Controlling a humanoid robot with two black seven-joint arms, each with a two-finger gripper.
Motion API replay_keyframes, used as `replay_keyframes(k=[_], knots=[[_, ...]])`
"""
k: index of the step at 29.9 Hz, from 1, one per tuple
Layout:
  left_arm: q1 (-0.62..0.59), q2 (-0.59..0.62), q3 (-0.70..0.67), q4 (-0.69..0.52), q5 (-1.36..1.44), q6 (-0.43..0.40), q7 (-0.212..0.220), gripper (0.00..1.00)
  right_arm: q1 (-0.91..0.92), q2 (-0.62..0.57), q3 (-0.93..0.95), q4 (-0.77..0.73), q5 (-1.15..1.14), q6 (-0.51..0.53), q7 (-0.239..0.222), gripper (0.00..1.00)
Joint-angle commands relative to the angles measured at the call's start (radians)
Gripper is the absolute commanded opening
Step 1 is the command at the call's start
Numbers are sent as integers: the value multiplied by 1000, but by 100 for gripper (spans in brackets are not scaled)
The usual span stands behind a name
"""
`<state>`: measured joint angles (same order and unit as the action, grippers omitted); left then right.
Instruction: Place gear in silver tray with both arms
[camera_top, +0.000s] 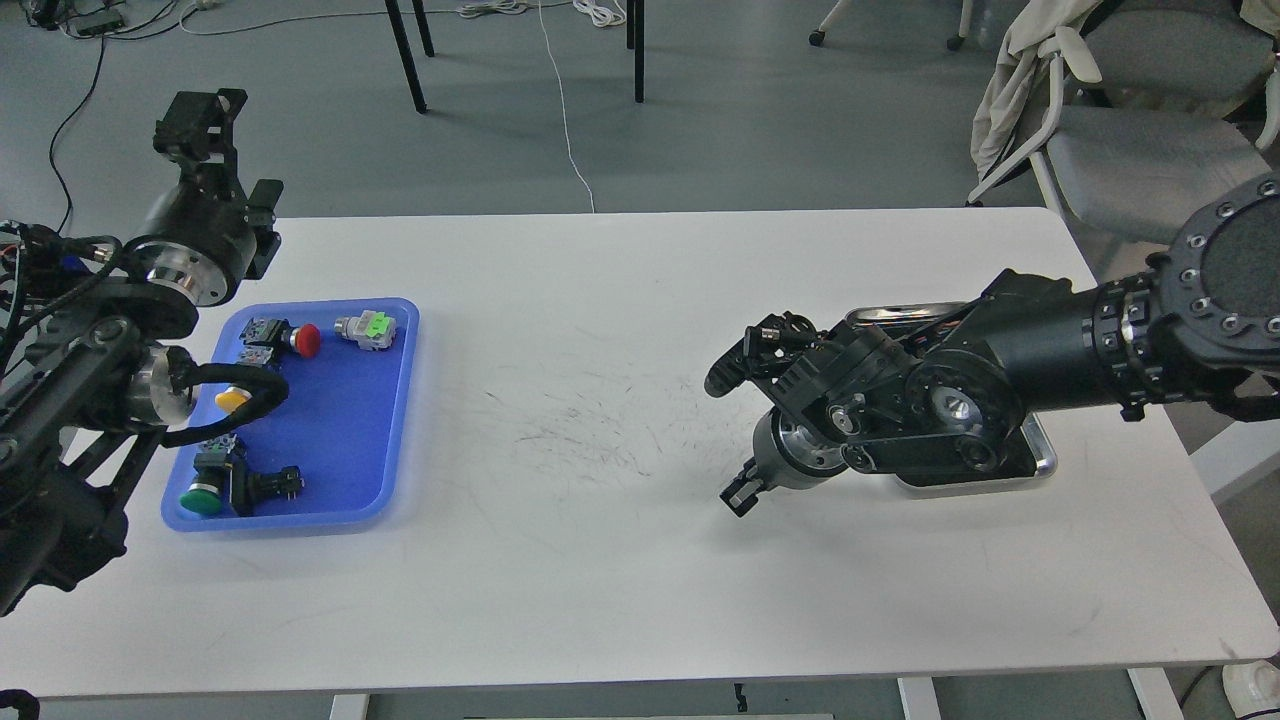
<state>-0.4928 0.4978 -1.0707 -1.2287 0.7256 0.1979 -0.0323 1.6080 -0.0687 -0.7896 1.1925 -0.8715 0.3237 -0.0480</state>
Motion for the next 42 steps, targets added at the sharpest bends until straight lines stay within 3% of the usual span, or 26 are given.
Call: replay_keyframes(k=[1, 6, 12, 15, 23, 36, 39, 41, 42], knots=[[-1, 1, 0, 0, 0, 0, 0, 98, 62, -95, 117, 7, 8, 15, 0, 2], [-7, 2, 1, 5, 0, 0, 0, 98, 119, -307, 265, 1, 5, 89, 4, 2], [-9, 1, 5, 5, 6, 0, 0, 98, 37, -500, 355, -99, -6, 106, 25, 4], [-9, -2, 6, 5, 26, 0, 2, 98, -43, -522, 355, -126, -9, 100, 53, 4], [-7, -2, 9, 5, 31, 0, 2, 98, -235, -568, 355, -166, -95, 9, 53, 4], [-7, -5, 9, 6, 31, 0, 2, 98, -367, -554, 354, -179, -201, -12, 51, 7], [-7, -7, 9, 6, 31, 0, 2, 98, -369, -554, 354, -175, -216, -12, 51, 20], [-7, -7, 9, 6, 31, 0, 2, 98, -359, -554, 355, -168, -212, -8, 53, 51], [-7, -8, 9, 6, 31, 0, 2, 98, -358, -556, 355, -160, -208, -6, 53, 79]])
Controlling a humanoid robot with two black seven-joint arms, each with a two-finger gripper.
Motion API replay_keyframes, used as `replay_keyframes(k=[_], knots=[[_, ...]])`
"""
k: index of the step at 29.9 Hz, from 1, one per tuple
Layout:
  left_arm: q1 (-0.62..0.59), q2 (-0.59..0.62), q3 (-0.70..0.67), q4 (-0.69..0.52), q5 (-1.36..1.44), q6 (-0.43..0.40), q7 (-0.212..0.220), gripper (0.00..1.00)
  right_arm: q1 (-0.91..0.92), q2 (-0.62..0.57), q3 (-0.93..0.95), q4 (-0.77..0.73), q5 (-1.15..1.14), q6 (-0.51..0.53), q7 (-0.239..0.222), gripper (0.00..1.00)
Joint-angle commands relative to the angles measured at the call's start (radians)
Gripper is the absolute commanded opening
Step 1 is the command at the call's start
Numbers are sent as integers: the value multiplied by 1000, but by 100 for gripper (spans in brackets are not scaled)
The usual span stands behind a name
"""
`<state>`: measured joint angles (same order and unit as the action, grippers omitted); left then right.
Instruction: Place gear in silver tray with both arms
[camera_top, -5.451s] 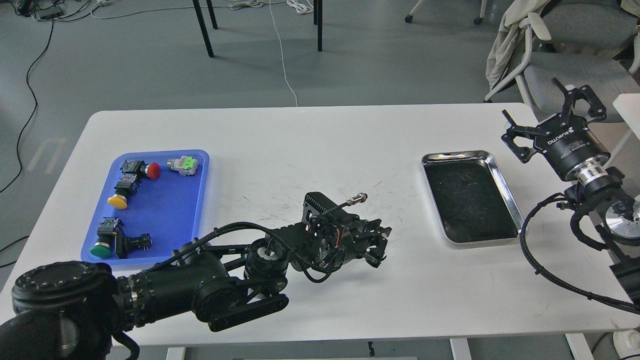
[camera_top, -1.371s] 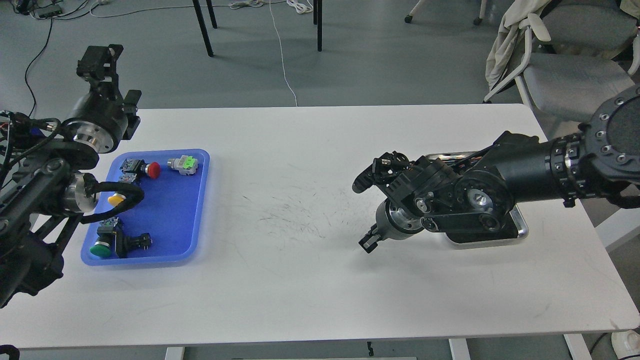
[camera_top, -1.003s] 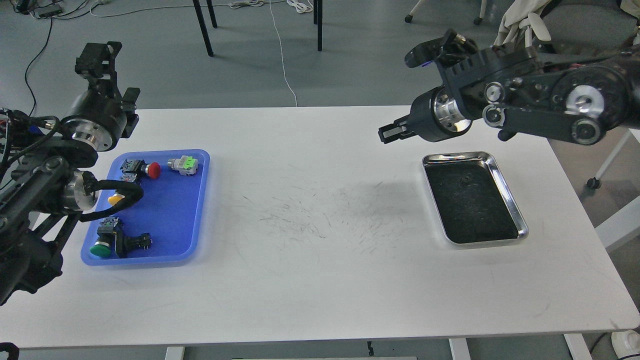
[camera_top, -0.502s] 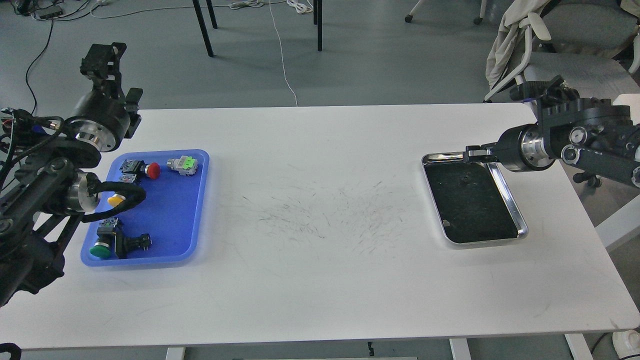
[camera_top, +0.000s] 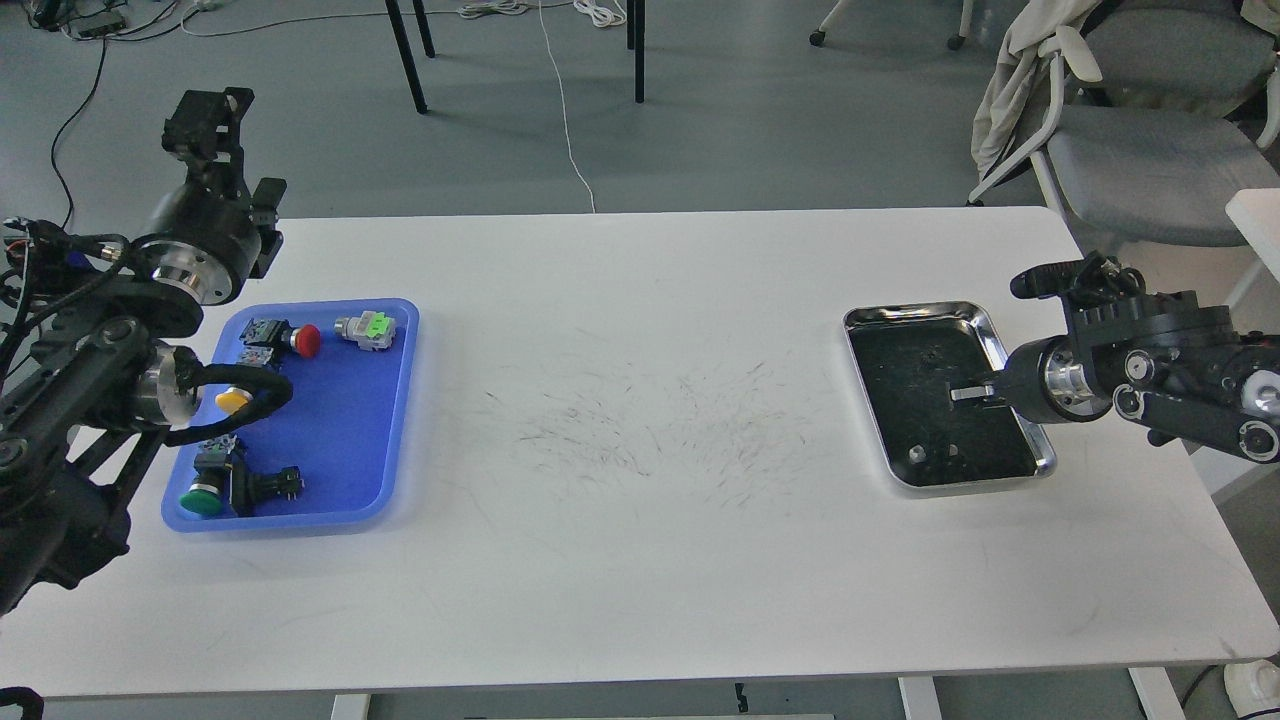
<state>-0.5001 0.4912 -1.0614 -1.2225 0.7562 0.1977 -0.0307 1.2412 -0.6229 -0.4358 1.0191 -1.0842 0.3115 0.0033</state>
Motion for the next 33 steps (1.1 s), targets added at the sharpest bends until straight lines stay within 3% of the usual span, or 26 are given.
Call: replay_keyframes(k=[1, 19, 24, 33], knots=[[0, -2, 0, 0, 0, 0, 0, 98, 10, -9, 5, 27, 6, 6, 1, 99], [-5, -5, 0, 8, 0, 0, 0, 98, -19, -63, 385, 32, 62, 6, 3, 98], [-34, -3, 0, 41, 0, 0, 0, 98, -51, -37, 603, -36, 298, -11, 3, 98], [-75, -8, -17, 57, -23, 0, 8, 98, -80, 172, 1000, -332, 928, -28, -19, 97]])
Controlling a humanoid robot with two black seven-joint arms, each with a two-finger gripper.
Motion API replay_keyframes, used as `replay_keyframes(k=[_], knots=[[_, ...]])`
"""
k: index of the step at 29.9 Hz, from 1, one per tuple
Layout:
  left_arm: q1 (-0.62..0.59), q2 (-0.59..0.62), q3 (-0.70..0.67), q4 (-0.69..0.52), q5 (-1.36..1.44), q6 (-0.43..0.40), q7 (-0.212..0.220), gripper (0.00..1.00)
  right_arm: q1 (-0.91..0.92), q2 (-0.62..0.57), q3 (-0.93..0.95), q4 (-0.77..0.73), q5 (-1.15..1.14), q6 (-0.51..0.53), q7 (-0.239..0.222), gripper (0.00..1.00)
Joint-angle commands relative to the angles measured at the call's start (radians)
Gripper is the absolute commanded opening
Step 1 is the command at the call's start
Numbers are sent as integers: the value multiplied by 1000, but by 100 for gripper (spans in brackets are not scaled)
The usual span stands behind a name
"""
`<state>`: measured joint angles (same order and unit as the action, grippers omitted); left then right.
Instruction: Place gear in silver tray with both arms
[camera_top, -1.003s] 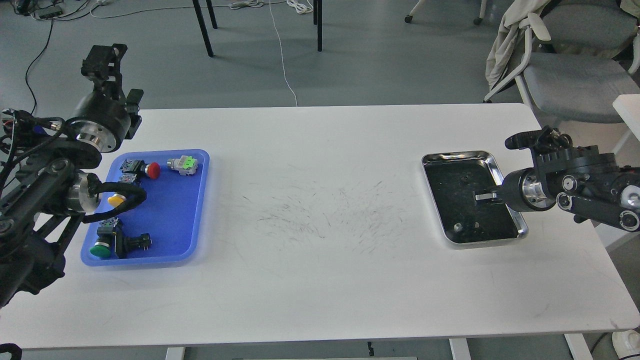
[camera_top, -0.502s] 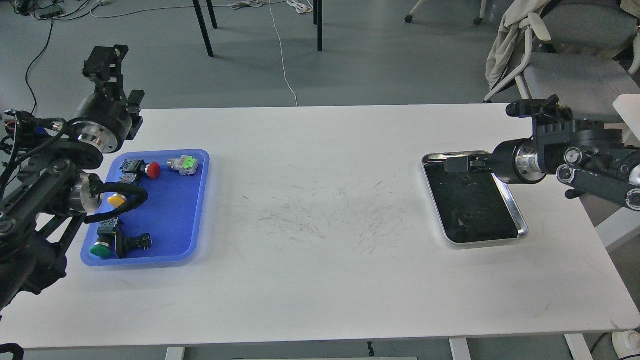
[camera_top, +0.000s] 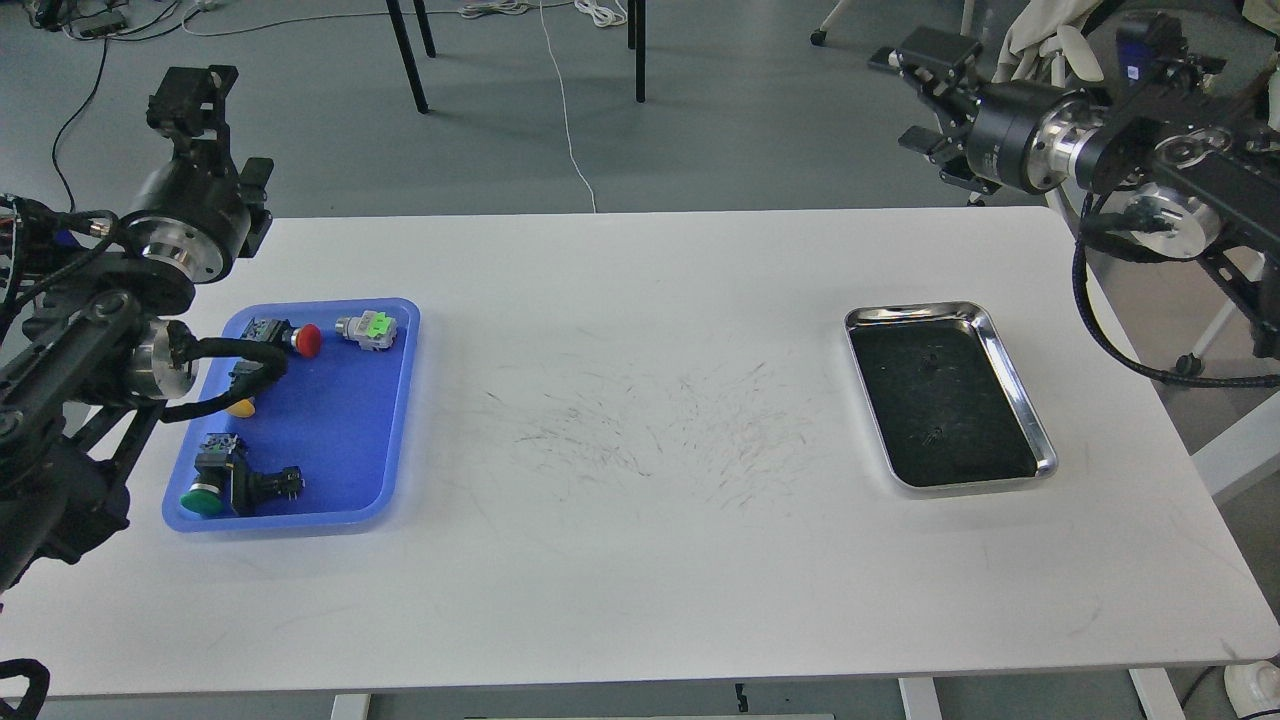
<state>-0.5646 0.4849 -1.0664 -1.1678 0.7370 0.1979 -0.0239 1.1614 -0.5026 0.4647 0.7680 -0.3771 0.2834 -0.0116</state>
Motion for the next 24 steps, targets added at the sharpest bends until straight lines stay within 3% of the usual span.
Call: replay_keyframes(k=[1, 5, 8, 13, 16, 24], knots=[[-11, -6, -17, 10, -8, -2, -2, 98, -5, 62, 126, -90, 294, 0, -2, 97], [-12, -77, -18, 74, -99, -3, -14, 98, -119, 70, 208, -72, 533, 11, 15, 99], [-18, -121, -49, 169, -131, -3, -53, 98, -257, 99, 322, -49, 570, 16, 33, 99], [-73, -170, -56, 276, -214, -46, -76, 98, -425, 144, 520, -45, 567, 60, 35, 99], [-129, -196, -40, 355, -297, -41, -111, 98, -443, 156, 525, -47, 567, 57, 38, 99], [-149, -223, -40, 401, -347, -69, -122, 98, -447, 190, 534, -33, 569, 62, 39, 99]])
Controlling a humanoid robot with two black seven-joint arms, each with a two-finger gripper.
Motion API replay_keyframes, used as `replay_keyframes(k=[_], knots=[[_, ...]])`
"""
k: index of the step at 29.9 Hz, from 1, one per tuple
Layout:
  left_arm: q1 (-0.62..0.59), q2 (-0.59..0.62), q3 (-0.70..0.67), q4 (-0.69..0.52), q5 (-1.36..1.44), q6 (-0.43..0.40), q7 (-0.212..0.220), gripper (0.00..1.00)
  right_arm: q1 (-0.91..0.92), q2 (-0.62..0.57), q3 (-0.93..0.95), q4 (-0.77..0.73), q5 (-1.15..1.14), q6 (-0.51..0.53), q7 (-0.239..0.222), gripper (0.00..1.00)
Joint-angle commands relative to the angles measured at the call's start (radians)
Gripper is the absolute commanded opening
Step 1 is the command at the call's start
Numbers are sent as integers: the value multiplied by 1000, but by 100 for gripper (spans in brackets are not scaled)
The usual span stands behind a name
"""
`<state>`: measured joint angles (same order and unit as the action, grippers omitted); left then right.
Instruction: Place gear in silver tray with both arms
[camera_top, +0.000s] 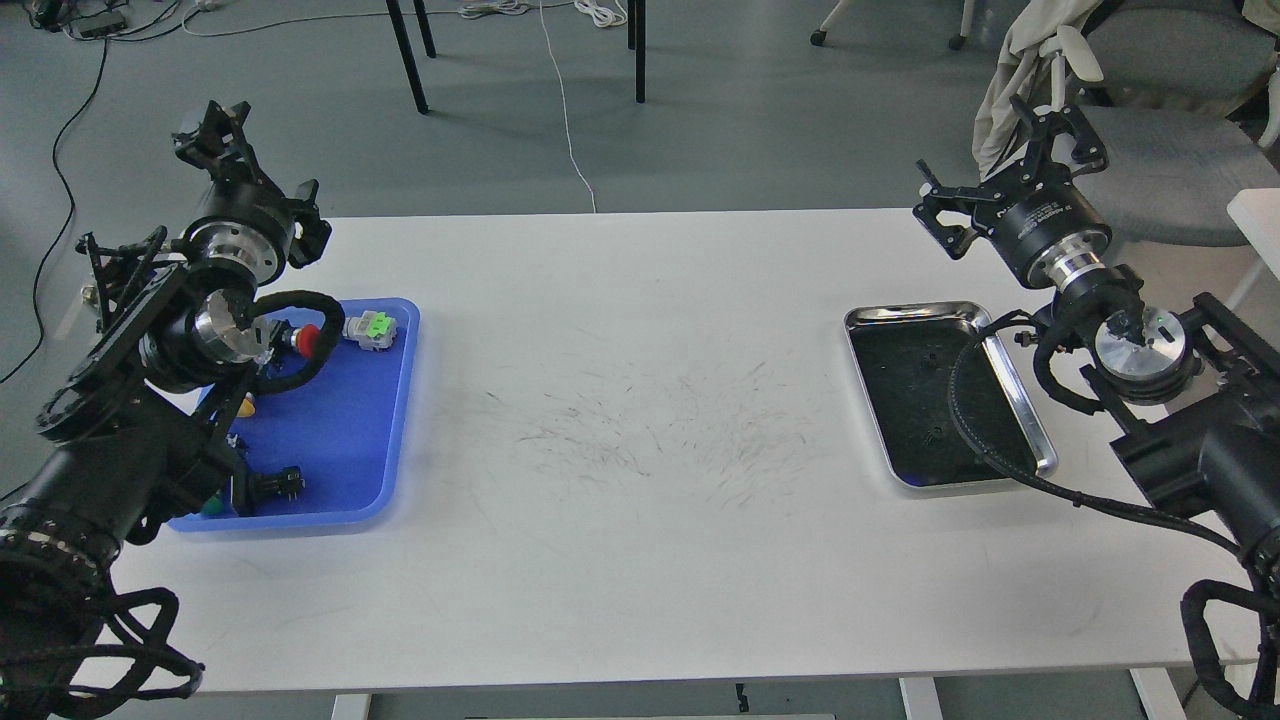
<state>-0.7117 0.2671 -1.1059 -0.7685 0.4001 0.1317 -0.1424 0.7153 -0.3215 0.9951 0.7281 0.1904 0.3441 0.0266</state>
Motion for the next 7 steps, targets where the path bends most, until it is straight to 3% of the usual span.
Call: replay_keyframes(k=[1, 7], knots=[[0, -6, 1, 1, -10, -1, -3, 98, -1, 12, 5, 8, 1, 1, 1, 99], [-5, -3, 1, -2, -9, 0, -23, 98, -11, 10, 7, 8, 1, 6, 32, 99]])
